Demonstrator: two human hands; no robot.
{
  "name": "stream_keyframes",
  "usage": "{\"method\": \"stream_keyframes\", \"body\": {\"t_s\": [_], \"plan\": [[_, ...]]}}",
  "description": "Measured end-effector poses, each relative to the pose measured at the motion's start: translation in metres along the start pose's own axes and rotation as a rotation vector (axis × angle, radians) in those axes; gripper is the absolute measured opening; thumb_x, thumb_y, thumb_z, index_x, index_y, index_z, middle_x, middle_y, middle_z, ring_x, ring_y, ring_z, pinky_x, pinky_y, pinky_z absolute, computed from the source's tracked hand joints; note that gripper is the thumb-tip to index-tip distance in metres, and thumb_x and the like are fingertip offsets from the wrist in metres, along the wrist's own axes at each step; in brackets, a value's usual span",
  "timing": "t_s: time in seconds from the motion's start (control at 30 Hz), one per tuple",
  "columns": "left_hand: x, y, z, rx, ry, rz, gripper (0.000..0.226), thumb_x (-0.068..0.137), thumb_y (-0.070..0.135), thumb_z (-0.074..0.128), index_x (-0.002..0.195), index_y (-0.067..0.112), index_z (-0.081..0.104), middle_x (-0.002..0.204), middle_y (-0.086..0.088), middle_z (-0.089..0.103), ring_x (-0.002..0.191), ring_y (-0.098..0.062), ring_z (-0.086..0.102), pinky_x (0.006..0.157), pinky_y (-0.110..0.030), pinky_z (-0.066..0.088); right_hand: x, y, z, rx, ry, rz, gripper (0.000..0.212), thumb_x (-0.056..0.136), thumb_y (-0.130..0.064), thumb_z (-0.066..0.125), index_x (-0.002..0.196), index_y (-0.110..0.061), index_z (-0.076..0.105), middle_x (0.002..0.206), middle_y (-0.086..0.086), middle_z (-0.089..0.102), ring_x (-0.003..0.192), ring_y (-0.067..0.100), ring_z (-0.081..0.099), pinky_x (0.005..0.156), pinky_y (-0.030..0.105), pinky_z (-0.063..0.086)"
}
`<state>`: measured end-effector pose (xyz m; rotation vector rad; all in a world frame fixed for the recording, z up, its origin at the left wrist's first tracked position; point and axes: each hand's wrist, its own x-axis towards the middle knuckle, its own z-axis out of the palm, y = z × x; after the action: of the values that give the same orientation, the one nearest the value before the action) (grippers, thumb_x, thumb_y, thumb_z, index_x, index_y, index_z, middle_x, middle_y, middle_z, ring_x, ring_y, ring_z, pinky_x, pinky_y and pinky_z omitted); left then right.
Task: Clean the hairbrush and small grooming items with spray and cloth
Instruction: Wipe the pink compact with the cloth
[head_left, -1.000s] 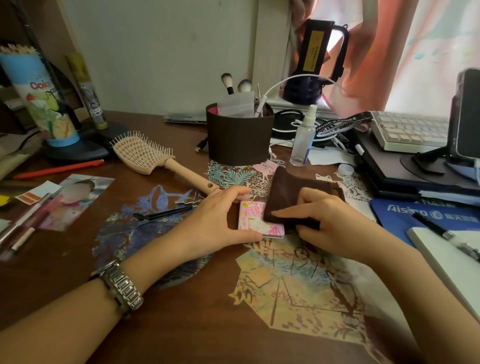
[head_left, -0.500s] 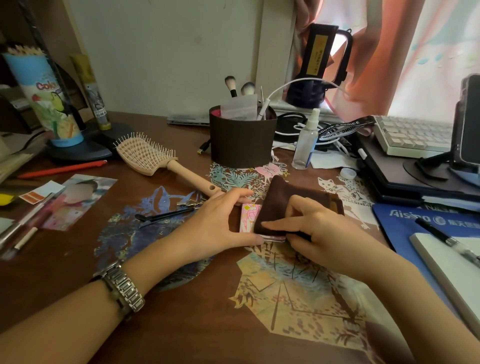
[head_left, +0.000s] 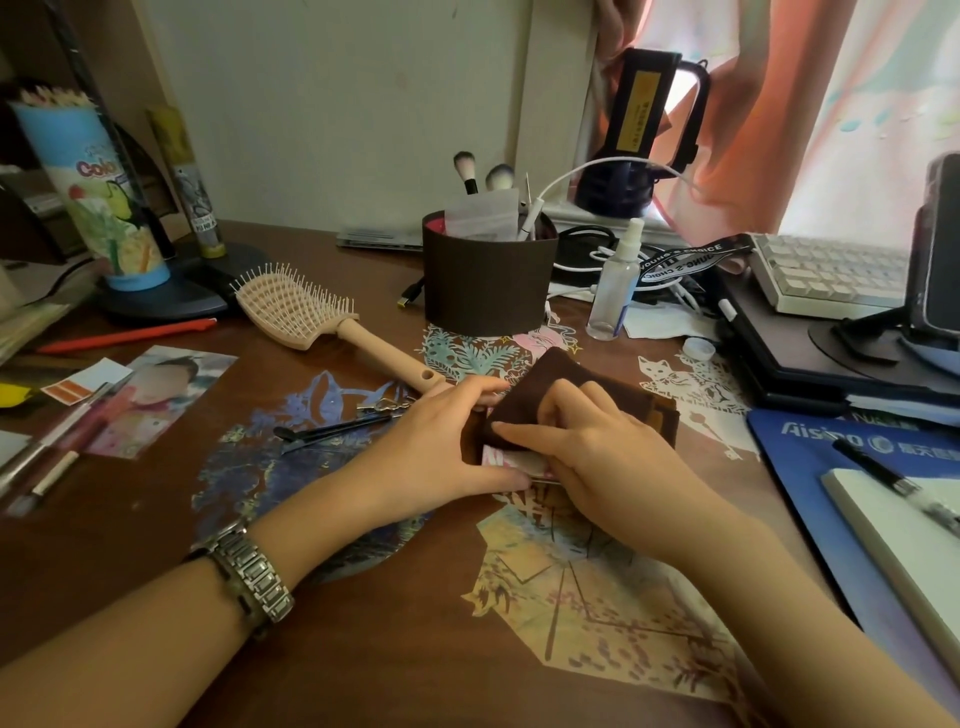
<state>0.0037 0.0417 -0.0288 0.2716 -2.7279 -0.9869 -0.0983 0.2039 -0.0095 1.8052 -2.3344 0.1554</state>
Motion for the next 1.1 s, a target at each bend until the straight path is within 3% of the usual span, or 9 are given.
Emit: {"method": "stream_keyframes", "body": {"t_s": [0.23, 0.6, 0.8, 0.9, 1.1], "plan": [[-0.001, 0.000, 0.001, 0.011, -0.006, -0.007, 0.091, 0.069, 0.054, 0.074, 0.143, 0.033, 0.026, 0.144, 0.013, 0.038, 0.131, -0.003, 0.034, 0.105, -0.025, 0.033, 0.013, -0.002, -0.002, -0.028, -0.042, 0.105, 0.054, 0.095, -0.029, 0.046, 0.143, -0.043, 0.027, 0.120, -0.002, 0.035, 0.104, 0.017, 0.033, 0.073, 0.025, 0.035], [0.000, -0.002, 0.002, 0.036, -0.026, -0.019, 0.093, 0.068, 0.059, 0.071, 0.143, 0.034, 0.023, 0.142, 0.017, 0.041, 0.133, -0.005, 0.030, 0.109, -0.034, 0.031, 0.003, 0.019, -0.003, -0.020, -0.003, 0.204, 0.049, 0.096, -0.021, 0.043, 0.137, -0.048, 0.037, 0.113, -0.005, 0.038, 0.103, 0.017, 0.035, 0.071, 0.028, 0.036], [0.001, 0.000, 0.001, 0.043, -0.035, -0.014, 0.072, 0.068, 0.056, 0.074, 0.125, 0.033, 0.035, 0.132, 0.014, 0.043, 0.124, -0.002, 0.038, 0.104, -0.030, 0.038, -0.011, 0.040, -0.007, -0.033, -0.038, 0.321, 0.044, 0.096, -0.027, 0.042, 0.135, -0.048, 0.039, 0.124, -0.003, 0.037, 0.112, 0.018, 0.035, 0.075, 0.025, 0.033], [0.001, 0.004, -0.002, 0.091, -0.032, -0.003, 0.065, 0.067, 0.057, 0.074, 0.113, 0.031, 0.037, 0.125, 0.012, 0.046, 0.117, -0.003, 0.043, 0.096, -0.033, 0.044, -0.009, 0.037, -0.005, -0.016, 0.000, 0.308, 0.043, 0.096, -0.025, 0.043, 0.134, -0.045, 0.043, 0.122, -0.002, 0.039, 0.109, 0.019, 0.035, 0.081, 0.029, 0.040], [-0.001, 0.007, -0.010, 0.256, -0.006, 0.087, 0.062, 0.063, 0.066, 0.070, 0.105, 0.034, 0.039, 0.113, 0.013, 0.053, 0.104, -0.004, 0.051, 0.084, -0.034, 0.051, -0.010, 0.037, 0.000, -0.003, 0.039, 0.297, 0.042, 0.095, -0.021, 0.047, 0.131, -0.042, 0.049, 0.120, 0.000, 0.042, 0.106, 0.020, 0.037, 0.075, 0.027, 0.036]]}}
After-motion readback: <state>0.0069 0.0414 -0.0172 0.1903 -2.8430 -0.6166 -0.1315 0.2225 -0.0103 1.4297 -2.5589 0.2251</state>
